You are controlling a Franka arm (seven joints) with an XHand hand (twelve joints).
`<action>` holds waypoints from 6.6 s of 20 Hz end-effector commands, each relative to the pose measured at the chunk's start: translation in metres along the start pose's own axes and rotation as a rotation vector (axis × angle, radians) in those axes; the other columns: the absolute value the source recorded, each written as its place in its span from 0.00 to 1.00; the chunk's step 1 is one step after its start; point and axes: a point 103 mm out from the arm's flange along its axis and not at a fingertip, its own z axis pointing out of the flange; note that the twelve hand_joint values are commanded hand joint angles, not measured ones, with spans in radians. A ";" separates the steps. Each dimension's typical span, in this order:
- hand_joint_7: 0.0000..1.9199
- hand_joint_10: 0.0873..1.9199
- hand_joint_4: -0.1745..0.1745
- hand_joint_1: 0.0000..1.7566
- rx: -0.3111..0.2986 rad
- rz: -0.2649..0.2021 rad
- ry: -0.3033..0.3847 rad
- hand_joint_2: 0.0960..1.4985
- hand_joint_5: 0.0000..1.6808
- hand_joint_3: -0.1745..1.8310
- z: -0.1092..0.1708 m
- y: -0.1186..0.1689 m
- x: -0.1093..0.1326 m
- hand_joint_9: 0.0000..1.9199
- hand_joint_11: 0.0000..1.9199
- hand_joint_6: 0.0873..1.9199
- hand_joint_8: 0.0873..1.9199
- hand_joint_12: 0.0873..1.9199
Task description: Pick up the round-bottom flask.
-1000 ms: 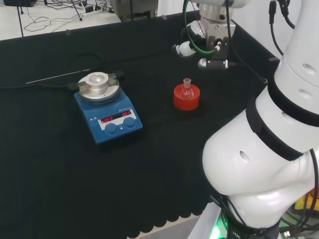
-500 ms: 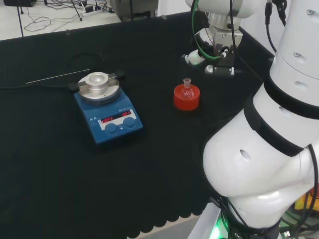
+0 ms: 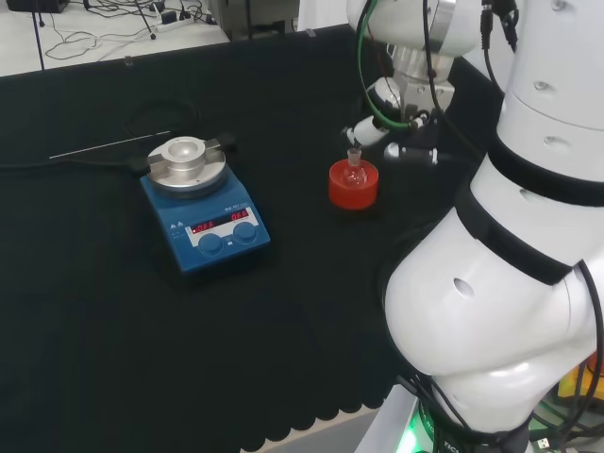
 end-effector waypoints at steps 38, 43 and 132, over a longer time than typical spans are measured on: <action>0.20 0.30 0.38 0.52 -0.055 0.033 0.045 0.41 0.42 0.39 0.065 0.025 -0.014 0.29 0.11 0.23 0.33 0.71; 0.20 0.30 0.38 0.52 -0.055 0.030 0.044 0.41 0.43 0.39 0.067 0.029 -0.013 0.30 0.11 0.25 0.33 0.71; 0.22 0.30 0.34 0.49 0.046 0.007 -0.031 0.40 0.51 0.36 0.071 0.015 -0.054 0.32 0.14 0.35 0.34 0.70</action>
